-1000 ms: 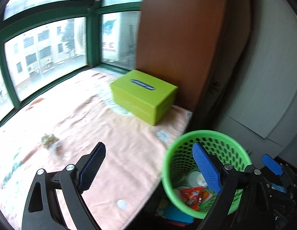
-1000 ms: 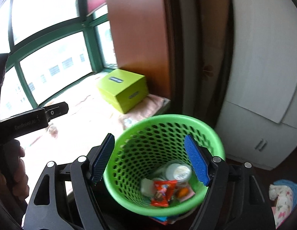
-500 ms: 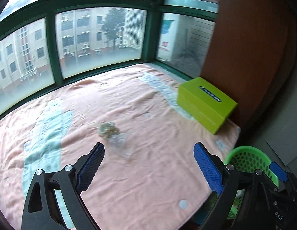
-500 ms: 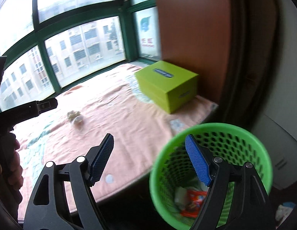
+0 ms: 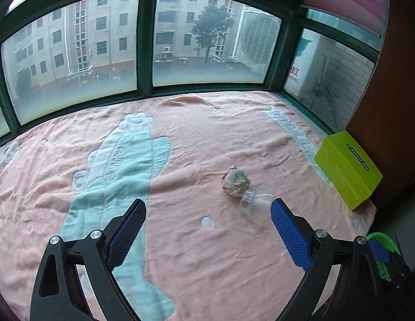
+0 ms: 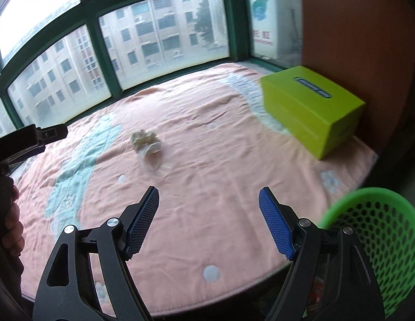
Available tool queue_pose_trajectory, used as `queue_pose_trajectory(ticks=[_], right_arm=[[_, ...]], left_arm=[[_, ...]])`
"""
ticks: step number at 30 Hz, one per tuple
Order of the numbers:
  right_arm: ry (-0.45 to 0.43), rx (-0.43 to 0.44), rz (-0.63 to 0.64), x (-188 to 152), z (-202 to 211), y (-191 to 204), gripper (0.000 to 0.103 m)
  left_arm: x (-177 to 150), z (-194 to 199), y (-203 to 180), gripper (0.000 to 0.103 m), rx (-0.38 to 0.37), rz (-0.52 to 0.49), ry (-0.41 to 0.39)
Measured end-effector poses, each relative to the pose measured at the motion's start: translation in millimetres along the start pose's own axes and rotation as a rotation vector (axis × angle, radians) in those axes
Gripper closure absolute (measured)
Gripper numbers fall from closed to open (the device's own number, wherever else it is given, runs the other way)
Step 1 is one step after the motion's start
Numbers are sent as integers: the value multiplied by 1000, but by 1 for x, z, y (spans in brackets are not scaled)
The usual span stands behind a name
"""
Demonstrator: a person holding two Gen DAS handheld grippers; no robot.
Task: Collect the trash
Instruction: 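Move both grippers back from the basket to the bedspread, then grasp the clear plastic cup with the right gripper while the left gripper grasps the crumpled paper wad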
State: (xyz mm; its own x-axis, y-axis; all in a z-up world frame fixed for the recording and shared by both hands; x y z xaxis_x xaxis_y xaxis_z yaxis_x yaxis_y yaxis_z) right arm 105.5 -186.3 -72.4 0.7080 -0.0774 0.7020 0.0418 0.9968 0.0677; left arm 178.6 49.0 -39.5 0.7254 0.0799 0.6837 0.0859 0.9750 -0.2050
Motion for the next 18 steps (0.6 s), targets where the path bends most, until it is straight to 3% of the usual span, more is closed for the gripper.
queue_pose_trajectory(ticks=[11, 18], right_arm=[[99, 208, 73, 19, -69, 52, 26], [162, 268, 90, 27, -116, 61, 21]], left_arm=[[-1, -21, 45, 12, 46, 68, 28], [-2, -44, 50, 12, 33, 86, 71]])
Point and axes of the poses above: each gripper's, at about its wrist camera, not at the fingertips, and z roughly against the way its jaws point, y to its left, x to its top, the point moved 5 cm from there along -z, roughly the way its jaws point, and after that the axes turned 5 degrees about -x, right-handed, at the moved point
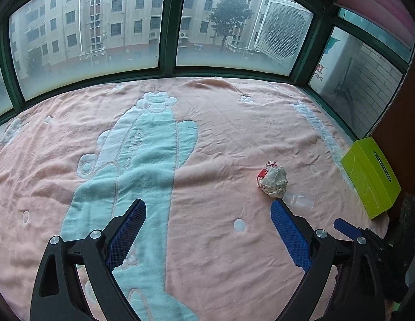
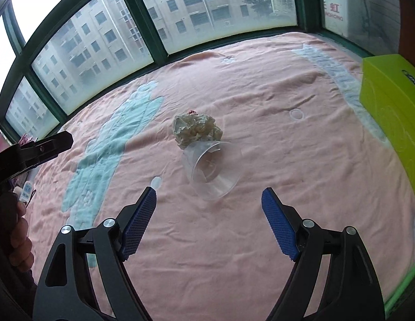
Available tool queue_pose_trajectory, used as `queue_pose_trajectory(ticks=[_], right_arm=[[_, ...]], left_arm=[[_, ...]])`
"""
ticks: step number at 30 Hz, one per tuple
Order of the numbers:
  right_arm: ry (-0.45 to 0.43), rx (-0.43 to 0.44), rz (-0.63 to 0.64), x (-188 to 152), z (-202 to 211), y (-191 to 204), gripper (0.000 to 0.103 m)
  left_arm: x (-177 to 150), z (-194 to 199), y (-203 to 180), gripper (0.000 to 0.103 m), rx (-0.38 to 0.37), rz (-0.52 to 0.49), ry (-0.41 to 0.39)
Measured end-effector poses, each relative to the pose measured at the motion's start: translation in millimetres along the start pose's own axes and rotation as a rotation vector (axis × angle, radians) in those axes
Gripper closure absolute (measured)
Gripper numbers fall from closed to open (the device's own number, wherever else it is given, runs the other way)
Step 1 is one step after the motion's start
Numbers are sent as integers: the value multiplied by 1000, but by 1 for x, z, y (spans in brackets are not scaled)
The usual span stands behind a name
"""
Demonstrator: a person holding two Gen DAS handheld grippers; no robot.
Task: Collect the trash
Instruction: 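Grasp the clear plastic cup with the right gripper while the left gripper grasps the crumpled paper wad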
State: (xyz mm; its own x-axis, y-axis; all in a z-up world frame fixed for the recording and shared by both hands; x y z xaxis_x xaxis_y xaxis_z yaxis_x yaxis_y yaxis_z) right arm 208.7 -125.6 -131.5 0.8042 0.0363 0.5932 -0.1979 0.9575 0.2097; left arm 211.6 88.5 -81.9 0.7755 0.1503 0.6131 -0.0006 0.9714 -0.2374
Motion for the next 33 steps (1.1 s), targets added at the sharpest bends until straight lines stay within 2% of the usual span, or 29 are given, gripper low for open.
queue_pose_trajectory(ticks=[3, 8, 14, 17, 18, 19, 20, 23, 33], right_arm=[[32, 44, -3, 4, -17, -1, 19], [58, 47, 9, 10, -41, -4, 18], [93, 119, -54, 13, -62, -12, 17], [92, 133, -39, 15, -62, -8, 23], [97, 119, -30, 15, -63, -7, 26], [102, 108, -24, 15, -63, -7, 34], [103, 108, -23, 14, -62, -7, 36], [96, 112, -37, 11, -55, -8, 37], [65, -31, -93, -9, -12, -25, 37]], left_arm=[[4, -10, 0, 12, -1, -1, 9], [10, -22, -1, 12, -6, -9, 19], [16, -35, -7, 12, -17, -19, 34], [17, -42, -10, 12, -20, -30, 43], [17, -45, -12, 12, -23, -32, 48], [17, -47, -13, 12, -26, -33, 52], [17, -49, -16, 12, -31, -37, 55], [17, -56, -24, 12, -49, -53, 61], [15, -99, -67, 12, -98, -139, 111]])
Point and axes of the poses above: each gripper's, at about its wrist camera, not at the fingertips, and z roughly against the way its jaws point, y to its left, x to its top, the point moved 5 cm from there along -z, roughly the way its jaws point, and after that the axes turned 5 degrees about -x, right-handed, at the moved point
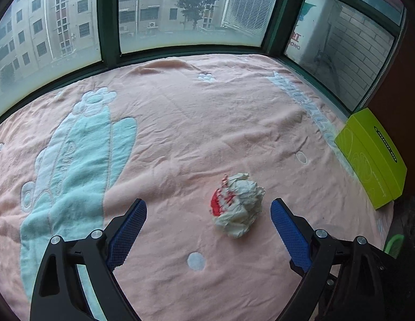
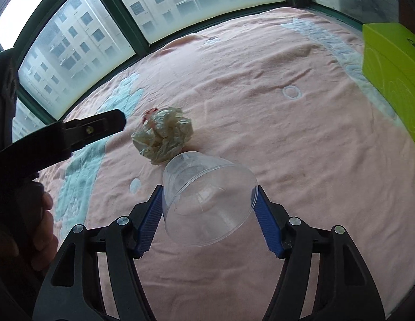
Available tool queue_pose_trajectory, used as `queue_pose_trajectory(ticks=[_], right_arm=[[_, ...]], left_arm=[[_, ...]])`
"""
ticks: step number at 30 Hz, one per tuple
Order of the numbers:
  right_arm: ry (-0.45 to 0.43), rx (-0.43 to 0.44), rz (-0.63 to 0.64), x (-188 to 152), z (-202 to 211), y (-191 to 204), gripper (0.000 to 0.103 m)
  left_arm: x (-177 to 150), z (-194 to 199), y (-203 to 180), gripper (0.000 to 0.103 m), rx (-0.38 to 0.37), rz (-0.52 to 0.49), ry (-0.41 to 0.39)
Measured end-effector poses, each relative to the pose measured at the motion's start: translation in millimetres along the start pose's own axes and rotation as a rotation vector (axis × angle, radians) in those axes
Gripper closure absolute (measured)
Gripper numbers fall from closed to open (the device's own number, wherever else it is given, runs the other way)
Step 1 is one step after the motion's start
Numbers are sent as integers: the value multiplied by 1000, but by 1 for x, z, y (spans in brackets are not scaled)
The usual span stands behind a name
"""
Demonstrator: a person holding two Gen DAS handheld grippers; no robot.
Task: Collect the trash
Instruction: 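Grasp the clear plastic cup with the right gripper while the left gripper grasps the crumpled paper wad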
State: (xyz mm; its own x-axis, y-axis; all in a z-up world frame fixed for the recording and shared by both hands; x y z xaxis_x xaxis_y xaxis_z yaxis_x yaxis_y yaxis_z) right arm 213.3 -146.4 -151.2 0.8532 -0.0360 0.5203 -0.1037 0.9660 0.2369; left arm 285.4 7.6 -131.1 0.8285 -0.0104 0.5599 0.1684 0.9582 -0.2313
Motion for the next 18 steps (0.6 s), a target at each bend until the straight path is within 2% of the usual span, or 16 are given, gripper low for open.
queue_pose_trajectory(ticks=[4, 11, 16, 18], right_arm=[[-33, -20, -21, -9, 21, -7, 37], [-73, -55, -38, -23, 47, -15, 37], [-82, -76, -43, -29, 57, -18, 37], [-88, -80, -46, -32, 62, -17, 37]], left_arm=[[-2, -20, -8, 13, 4, -37, 32], [-5, -41, -4, 26, -1, -11, 69], [-8, -41, -9, 54, -52, 4, 79], [-9, -36, -13, 62, -56, -5, 72]])
Point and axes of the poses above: each gripper's, at about its wrist camera, not at the fingertips, and z roughly against the way its jaws point, y to its left, x to its top, the point moved 5 cm from there along -z, roughly the way its jaws point, and after that the axes turned 5 degrees about -x, right-handed, at the moved point
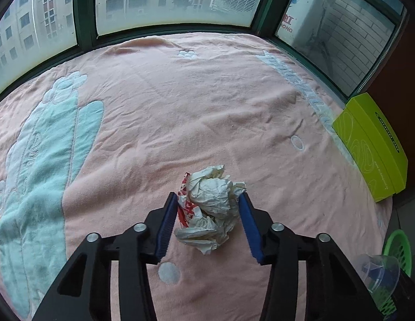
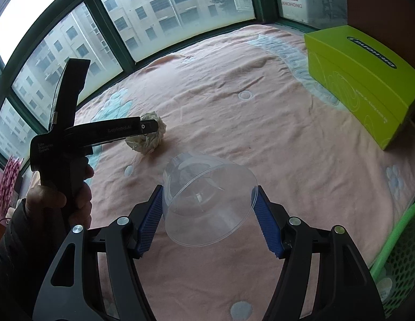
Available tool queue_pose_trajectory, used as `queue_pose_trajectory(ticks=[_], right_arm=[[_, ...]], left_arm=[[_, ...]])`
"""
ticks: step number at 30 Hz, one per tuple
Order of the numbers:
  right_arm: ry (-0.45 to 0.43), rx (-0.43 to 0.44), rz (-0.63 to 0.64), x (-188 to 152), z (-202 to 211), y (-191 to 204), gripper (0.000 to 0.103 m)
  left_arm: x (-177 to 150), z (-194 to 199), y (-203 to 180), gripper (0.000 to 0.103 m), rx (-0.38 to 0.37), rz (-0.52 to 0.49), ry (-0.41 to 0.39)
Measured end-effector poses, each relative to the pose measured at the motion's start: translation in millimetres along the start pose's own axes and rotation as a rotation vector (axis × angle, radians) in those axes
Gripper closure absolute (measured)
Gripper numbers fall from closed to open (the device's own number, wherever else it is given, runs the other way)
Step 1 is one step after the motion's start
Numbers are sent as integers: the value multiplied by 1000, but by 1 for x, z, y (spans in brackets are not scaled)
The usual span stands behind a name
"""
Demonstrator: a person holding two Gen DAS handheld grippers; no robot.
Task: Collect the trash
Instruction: 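Grasp the clear plastic cup with the right gripper while the left gripper grasps the crumpled paper wad, then carry the clear cup with the right gripper to the basket while the left gripper carries the paper wad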
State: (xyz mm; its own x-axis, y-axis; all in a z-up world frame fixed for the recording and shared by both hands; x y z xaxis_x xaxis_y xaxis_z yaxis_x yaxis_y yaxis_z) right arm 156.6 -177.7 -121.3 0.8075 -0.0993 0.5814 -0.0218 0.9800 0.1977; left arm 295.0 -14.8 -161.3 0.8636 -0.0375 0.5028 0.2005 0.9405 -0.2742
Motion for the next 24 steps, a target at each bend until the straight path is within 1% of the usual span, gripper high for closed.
queue_pose_trajectory(ticks=[1, 3, 6, 16, 20, 24], right_arm=[[-3, -3, 1, -2, 2, 1, 37], [-8, -14, 2, -4, 5, 2, 37], [-20, -21, 7, -6, 12, 3, 37], [-56, -36, 16, -19, 43, 10, 37], [-66, -43, 11, -25, 56, 8, 37], [-84, -56, 4, -30, 72, 4, 37]], left_arm=[[-1, 3, -2, 66, 2, -3, -3], [-4, 10, -4, 69, 3, -7, -11], [-8, 25, -4, 71, 6, 4, -35], [-28, 92, -10, 72, 47, -1, -133], [-39, 115, -12, 72, 56, 12, -154], [-50, 135, -20, 72, 60, 4, -180]])
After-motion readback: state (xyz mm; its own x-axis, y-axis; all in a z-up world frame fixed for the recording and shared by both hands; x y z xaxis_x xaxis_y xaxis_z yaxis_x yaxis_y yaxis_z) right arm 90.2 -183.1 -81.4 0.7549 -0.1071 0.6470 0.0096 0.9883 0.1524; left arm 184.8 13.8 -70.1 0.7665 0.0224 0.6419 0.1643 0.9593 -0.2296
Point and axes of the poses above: each gripper's, at about its wrist camera, not at the fingertips, and z roughly against the way its jaws point, y to its left, x to its top, the point moved 5 cm from there along -z, roughly the way its jaws point, and after that the axes turned 5 degrees about -x, right-handed, at the moved point
